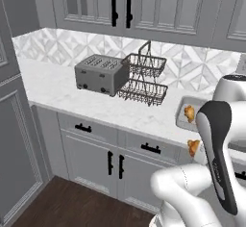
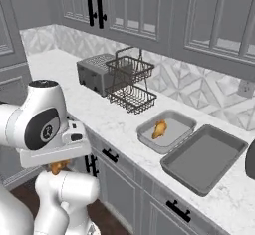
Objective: Place one cucumber and one chicken drumstick in each tupperware on the nearby counter, to pack two identical lunches.
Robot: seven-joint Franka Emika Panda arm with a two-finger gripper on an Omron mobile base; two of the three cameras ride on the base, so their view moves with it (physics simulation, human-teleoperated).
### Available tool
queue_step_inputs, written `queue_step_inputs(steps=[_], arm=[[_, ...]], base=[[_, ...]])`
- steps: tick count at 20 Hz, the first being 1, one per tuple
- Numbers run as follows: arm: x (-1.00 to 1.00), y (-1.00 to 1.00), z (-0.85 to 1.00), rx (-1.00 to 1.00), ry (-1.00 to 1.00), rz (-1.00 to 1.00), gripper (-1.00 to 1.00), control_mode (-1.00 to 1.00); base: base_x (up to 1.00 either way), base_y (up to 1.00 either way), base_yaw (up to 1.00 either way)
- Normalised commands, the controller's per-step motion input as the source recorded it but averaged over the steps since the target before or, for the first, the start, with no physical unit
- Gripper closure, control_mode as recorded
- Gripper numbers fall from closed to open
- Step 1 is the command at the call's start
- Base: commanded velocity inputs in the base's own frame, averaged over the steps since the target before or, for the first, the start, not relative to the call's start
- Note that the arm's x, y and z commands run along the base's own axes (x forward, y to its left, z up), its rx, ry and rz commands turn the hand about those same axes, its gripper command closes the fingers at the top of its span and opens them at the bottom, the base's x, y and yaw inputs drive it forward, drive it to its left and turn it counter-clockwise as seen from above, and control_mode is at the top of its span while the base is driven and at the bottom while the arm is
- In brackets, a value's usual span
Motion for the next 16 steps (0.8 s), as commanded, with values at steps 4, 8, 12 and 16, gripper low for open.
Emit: queue_step_inputs(steps=[4, 8, 12, 16], arm=[[0.0, 0.0, 0.0, 0.0, 0.0, 0.0, 1.0, 1.0], [0.0, 0.0, 0.0, 0.0, 0.0, 0.0, 1.0, 1.0], [0.0, 0.0, 0.0, 0.0, 0.0, 0.0, 1.0, 1.0], [0.0, 0.0, 0.0, 0.0, 0.0, 0.0, 1.0, 1.0]], base=[[-0.88, -0.29, -0.41], [-0.19, -0.34, -0.54], [0.33, -0.31, -0.73], [0.42, -0.03, -0.65]])
